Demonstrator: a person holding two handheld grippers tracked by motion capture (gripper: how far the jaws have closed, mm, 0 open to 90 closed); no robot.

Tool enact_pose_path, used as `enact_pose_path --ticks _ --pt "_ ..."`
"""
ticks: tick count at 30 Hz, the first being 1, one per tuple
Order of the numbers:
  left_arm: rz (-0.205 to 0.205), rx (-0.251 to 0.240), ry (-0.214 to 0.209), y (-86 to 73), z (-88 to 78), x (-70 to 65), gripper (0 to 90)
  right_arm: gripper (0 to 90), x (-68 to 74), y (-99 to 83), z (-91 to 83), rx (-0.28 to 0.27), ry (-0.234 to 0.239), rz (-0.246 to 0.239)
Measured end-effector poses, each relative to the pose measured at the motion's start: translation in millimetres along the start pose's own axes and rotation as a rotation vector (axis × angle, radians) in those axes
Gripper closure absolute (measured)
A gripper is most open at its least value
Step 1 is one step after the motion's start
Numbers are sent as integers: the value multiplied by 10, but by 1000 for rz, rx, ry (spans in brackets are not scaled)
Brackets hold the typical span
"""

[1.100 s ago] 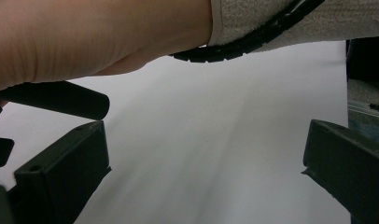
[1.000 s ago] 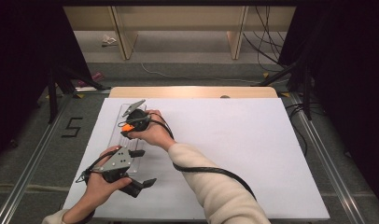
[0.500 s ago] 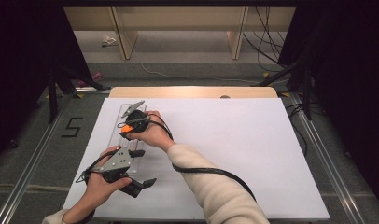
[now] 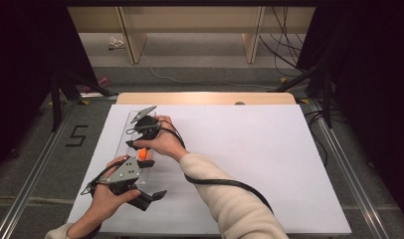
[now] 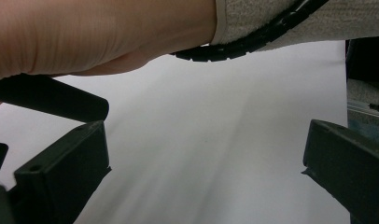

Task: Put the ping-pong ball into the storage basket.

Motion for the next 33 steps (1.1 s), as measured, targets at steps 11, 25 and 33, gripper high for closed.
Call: enact_pose_path --ticks 11,25,33 --pt "0 -1 0 1 0 -1 0 263 -16 9 -85 -14 3 -5" --pt "-1 -1 1 1 3 2 0 254 -142 -50 -360 -35 -20 9" --pt "-1 -2 3 2 1 4 0 252 -213 -105 -484 -42 -34 20"
Point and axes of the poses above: each handheld gripper's, and its own axes: z roughly forward along the jaws, y roughly out of its top, x roughly to its left, the point moved 9 cm from there along z, roughly forward along the jaws, and after that the axes turned 9 degrees about -y, right-handed, at the moved point
